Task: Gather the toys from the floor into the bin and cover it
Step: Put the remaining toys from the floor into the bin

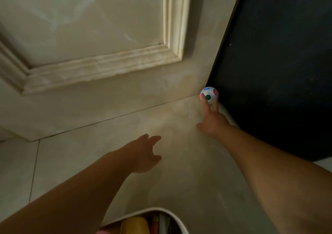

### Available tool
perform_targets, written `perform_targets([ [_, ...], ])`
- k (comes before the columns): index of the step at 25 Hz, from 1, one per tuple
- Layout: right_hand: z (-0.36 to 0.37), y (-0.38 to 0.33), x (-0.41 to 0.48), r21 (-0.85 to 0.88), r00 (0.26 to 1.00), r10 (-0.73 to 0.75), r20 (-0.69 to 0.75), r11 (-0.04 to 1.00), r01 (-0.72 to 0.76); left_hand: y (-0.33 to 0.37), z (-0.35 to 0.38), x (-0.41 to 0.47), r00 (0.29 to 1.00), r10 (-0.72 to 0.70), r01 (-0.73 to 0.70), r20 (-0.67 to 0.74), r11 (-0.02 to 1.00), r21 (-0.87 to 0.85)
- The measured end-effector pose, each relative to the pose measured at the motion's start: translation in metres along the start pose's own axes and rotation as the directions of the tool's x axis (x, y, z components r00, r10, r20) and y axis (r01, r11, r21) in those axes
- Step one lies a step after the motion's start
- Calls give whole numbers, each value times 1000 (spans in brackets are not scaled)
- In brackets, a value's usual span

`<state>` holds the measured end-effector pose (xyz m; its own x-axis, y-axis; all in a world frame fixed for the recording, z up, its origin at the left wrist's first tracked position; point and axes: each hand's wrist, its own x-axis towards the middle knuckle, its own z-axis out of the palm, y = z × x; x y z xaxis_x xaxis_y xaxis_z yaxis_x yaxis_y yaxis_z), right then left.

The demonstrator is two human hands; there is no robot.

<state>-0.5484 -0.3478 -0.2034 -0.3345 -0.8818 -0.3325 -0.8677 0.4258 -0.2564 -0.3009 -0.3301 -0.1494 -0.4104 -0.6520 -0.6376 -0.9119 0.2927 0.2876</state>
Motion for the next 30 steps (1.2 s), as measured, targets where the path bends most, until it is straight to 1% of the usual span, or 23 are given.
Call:
perform_targets([
  [3, -6, -6, 13, -59, 999, 25, -25, 998, -27, 1, 0, 0, 999, 22, -23, -30, 1000, -10],
  [5, -3, -9, 14, -45, 999, 27, -43, 999, -29, 3, -2, 0, 998, 29, -31, -48, 999, -31],
  [6, 3, -9, 11, -32, 997, 25, -77, 999, -28, 4, -2, 0, 998, 33, -35, -49, 999, -40],
  [7, 11, -7, 6, -17, 990, 30, -139, 999, -32, 4, -2, -1, 998, 36, -38, -44, 998, -44],
  [9, 25, -1, -7, 17, 953, 70, -294, 998, -68, 6, 0, -2, 999, 37, -39, -38, 998, -53],
  [10, 28, 1, -11, 24, 932, 93, -350, 996, -90, 7, 1, -3, 998, 39, -41, -45, 997, -61],
  [11, 27, 2, -11, -2, 921, 91, -378, 995, -99, 8, 2, -2, 997, 46, -50, -57, 996, -69],
  [12, 22, 3, -7, -49, 930, 67, -362, 995, -90, 10, 2, -2, 996, 58, -63, -66, 995, -79],
  [13, 17, 3, -1, -88, 953, 34, -303, 994, -63, 12, 3, -2, 995, 69, -75, -70, 994, -84],
  [14, 10, 3, 5, -106, 977, 13, -214, 994, -36, 14, 4, -3, 994, 77, -83, -73, 993, -82],
  [15, 4, 1, 9, -101, 992, 2, -128, 995, -15, 15, 4, -4, 994, 77, -83, -77, 994, -76],
  [16, 1, -2, 11, -84, 996, -9, -89, 996, 2, 15, 4, -4, 994, 68, -74, -80, 995, -74],
  [17, 1, -5, 10, -57, 993, -21, -118, 998, 14, 13, 5, -5, 995, 54, -60, -83, 995, -76],
  [19, 3, -11, 1, 3, 955, -13, -298, 1000, 15, 9, 5, -7, 995, 29, -37, -93, 996, -81],
  [20, 4, -14, -6, 7, 930, 2, -366, 1000, 1, 9, 5, -8, 995, 30, -37, -93, 996, -75],
  [21, 7, -15, -12, -3, 919, 4, -394, 1000, -6, 10, 7, -10, 995, 39, -46, -95, 997, -69],
  [22, 9, -14, -15, -12, 928, -7, -374, 1000, 3, 13, 7, -12, 992, 54, -62, -112, 996, -65],
  [24, 8, -15, -23, -7, 980, 6, -198, 1000, -8, 17, 7, -15, 983, 88, -99, -159, 993, -64],
  [25, 10, -15, -30, -3, 992, 33, -124, 999, -34, 18, 6, -17, 979, 100, -113, -176, 991, -65],
  [26, 14, -15, -38, -10, 994, 63, -86, 998, -64, 19, 5, -20, 975, 111, -126, -192, 990, -67],
  [28, 20, -14, -63, 5, 992, 93, -86, 996, -93, 19, -2, -30, 963, 123, -141, -239, 988, -60],
  [29, 22, -12, -79, 72, 991, 104, -81, 993, -98, 18, -6, -36, 956, 122, -142, -267, 988, -54],
  [30, 22, -9, -97, 174, 991, 118, -67, 979, -105, 18, -10, -43, 950, 120, -141, -288, 989, -51],
])
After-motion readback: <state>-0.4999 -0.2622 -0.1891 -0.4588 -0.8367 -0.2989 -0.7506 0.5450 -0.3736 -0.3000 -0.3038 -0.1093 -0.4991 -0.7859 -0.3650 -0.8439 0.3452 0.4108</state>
